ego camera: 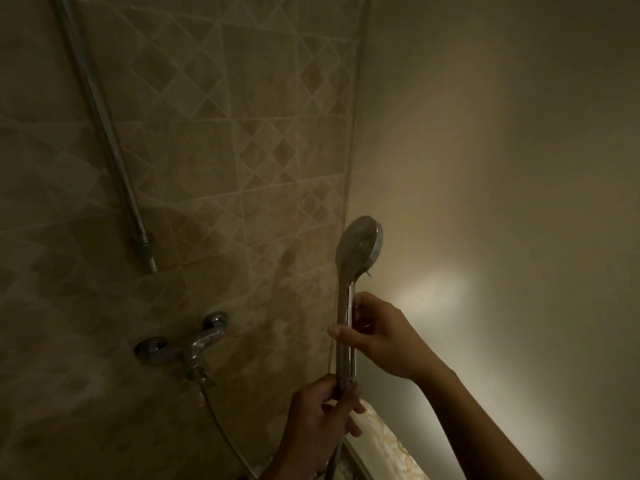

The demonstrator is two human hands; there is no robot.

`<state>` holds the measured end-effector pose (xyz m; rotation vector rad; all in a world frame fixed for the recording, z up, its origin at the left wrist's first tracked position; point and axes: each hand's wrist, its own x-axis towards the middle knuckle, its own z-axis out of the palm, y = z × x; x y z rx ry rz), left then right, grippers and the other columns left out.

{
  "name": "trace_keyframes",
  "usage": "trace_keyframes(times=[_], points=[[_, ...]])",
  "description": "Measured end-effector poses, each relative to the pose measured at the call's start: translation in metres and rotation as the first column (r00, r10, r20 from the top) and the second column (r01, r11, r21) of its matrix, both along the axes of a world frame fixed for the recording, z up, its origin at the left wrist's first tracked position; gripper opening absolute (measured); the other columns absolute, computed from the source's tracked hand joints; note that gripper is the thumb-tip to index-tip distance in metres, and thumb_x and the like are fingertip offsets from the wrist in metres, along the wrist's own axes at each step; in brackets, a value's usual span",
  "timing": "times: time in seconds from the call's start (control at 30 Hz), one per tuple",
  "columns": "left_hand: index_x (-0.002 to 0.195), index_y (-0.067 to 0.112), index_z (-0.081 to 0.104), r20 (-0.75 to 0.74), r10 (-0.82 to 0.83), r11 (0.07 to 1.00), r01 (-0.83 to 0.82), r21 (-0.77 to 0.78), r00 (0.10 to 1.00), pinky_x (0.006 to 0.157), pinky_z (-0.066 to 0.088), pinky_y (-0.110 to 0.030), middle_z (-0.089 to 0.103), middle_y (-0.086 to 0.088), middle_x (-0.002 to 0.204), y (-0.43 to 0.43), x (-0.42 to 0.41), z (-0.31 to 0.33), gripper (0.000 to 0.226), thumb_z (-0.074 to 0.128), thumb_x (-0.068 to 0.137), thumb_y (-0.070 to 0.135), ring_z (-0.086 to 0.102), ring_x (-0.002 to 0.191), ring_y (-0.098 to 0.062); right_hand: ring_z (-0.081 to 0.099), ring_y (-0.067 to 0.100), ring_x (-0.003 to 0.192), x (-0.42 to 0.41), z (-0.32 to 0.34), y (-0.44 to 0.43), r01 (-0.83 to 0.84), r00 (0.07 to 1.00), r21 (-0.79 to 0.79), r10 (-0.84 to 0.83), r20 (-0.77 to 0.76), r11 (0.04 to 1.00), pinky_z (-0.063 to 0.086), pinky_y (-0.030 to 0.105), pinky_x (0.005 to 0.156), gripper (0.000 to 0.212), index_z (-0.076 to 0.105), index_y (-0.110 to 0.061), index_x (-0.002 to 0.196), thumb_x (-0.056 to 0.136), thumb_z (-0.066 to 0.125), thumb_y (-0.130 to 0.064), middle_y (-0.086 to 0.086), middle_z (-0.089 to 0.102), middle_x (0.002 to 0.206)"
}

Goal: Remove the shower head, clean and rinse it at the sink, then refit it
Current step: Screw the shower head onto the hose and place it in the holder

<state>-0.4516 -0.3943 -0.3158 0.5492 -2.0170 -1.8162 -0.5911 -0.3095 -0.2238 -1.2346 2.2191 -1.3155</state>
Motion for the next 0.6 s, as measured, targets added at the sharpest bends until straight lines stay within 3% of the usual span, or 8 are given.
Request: trace_keyframes(times=[0.07, 0.1, 0.2, 0.3, 0.37, 0.4, 0.5, 0.6], points=[[0.083, 0.025, 0.073, -0.005, 0.01, 1.0, -0.01, 0.002, 1.0, 0.063, 0.058, -0.045, 0.077, -0.004, 0.074, 0.0, 0.001, -0.002, 0.015, 0.067, 0.096, 0.029, 0.07, 0.053, -0.022, 0.072, 0.014, 0.091, -0.001, -0.005, -0.002, 0.031, 0.999, 0.004, -0.031, -0.033, 0.999, 0.062, 0.044, 0.082, 0.059, 0.06, -0.035, 0.115, 0.074, 0.069, -0.077, -0.008, 0.072, 0.103], [0.083, 0.025, 0.073, -0.004, 0.012, 1.0, -0.012, 0.002, 1.0, 0.064, 0.058, -0.045, 0.076, -0.004, 0.074, -0.001, 0.001, -0.002, 0.016, 0.066, 0.096, 0.03, 0.07, 0.053, -0.023, 0.072, 0.012, 0.097, 0.0, -0.006, -0.001, 0.007, 1.0, -0.006, -0.007, -0.031, 1.0, 0.062, 0.042, 0.086, 0.059, 0.058, -0.037, 0.118, 0.076, 0.068, -0.076, -0.011, 0.071, 0.109], [0.08, 0.024, 0.071, -0.012, 0.01, 1.0, -0.01, 0.008, 1.0, 0.061, 0.056, -0.041, 0.073, -0.003, 0.07, -0.006, 0.001, -0.002, 0.02, 0.066, 0.093, 0.039, 0.069, 0.052, -0.024, 0.069, 0.006, 0.116, 0.002, -0.002, 0.003, -0.165, 0.972, -0.089, 0.177, 0.155, 0.982, 0.057, 0.029, 0.1, 0.032, 0.059, -0.033, 0.13, 0.099, 0.063, -0.041, -0.015, 0.073, 0.122], [0.081, 0.025, 0.072, -0.021, 0.012, 1.0, -0.012, 0.012, 1.0, 0.058, 0.054, -0.037, 0.073, -0.004, 0.07, -0.008, 0.001, -0.003, 0.023, 0.067, 0.085, 0.048, 0.068, 0.051, -0.025, 0.073, 0.018, 0.112, 0.003, -0.001, 0.005, -0.168, 0.919, -0.208, 0.229, 0.32, 0.964, 0.059, 0.029, 0.093, 0.024, 0.065, -0.019, 0.125, 0.103, 0.058, -0.012, 0.0, 0.078, 0.116], [0.081, 0.027, 0.072, -0.02, 0.014, 1.0, -0.014, -0.001, 1.0, 0.058, 0.054, -0.036, 0.074, -0.005, 0.071, -0.009, 0.001, -0.006, 0.02, 0.068, 0.086, 0.046, 0.068, 0.051, -0.025, 0.074, 0.032, 0.103, 0.002, -0.005, 0.001, -0.078, 0.95, -0.189, 0.131, 0.285, 0.979, 0.062, 0.044, 0.091, 0.018, 0.068, -0.016, 0.116, 0.098, 0.068, -0.017, 0.016, 0.077, 0.107], [0.082, 0.027, 0.072, -0.016, 0.013, 1.0, -0.014, -0.009, 1.0, 0.058, 0.055, -0.036, 0.074, -0.005, 0.071, -0.009, 0.002, -0.009, 0.016, 0.069, 0.089, 0.041, 0.069, 0.051, -0.025, 0.075, 0.031, 0.094, 0.003, -0.008, -0.001, -0.022, 0.963, -0.161, 0.064, 0.26, 0.987, 0.062, 0.047, 0.087, 0.021, 0.067, -0.017, 0.111, 0.093, 0.076, -0.023, 0.016, 0.076, 0.1], [0.083, 0.027, 0.073, -0.009, 0.017, 0.999, -0.017, -0.027, 1.0, 0.059, 0.056, -0.036, 0.074, -0.003, 0.072, -0.009, 0.002, -0.012, 0.011, 0.07, 0.094, 0.029, 0.07, 0.052, -0.025, 0.061, 0.02, 0.067, 0.005, -0.013, -0.003, 0.144, 0.986, -0.066, -0.138, 0.089, 0.987, 0.055, 0.037, 0.062, 0.045, 0.061, -0.021, 0.097, 0.075, 0.088, -0.05, 0.004, 0.067, 0.081], [0.084, 0.025, 0.072, -0.015, 0.01, 0.999, -0.011, -0.05, 1.0, 0.058, 0.055, -0.034, 0.073, -0.001, 0.071, -0.008, 0.003, -0.008, 0.017, 0.068, 0.09, 0.04, 0.07, 0.051, -0.022, 0.069, 0.018, 0.082, 0.01, -0.013, -0.004, 0.073, 0.997, -0.048, -0.073, 0.012, 0.996, 0.06, 0.043, 0.079, 0.035, 0.066, -0.021, 0.101, 0.087, 0.074, -0.052, 0.003, 0.073, 0.093]])
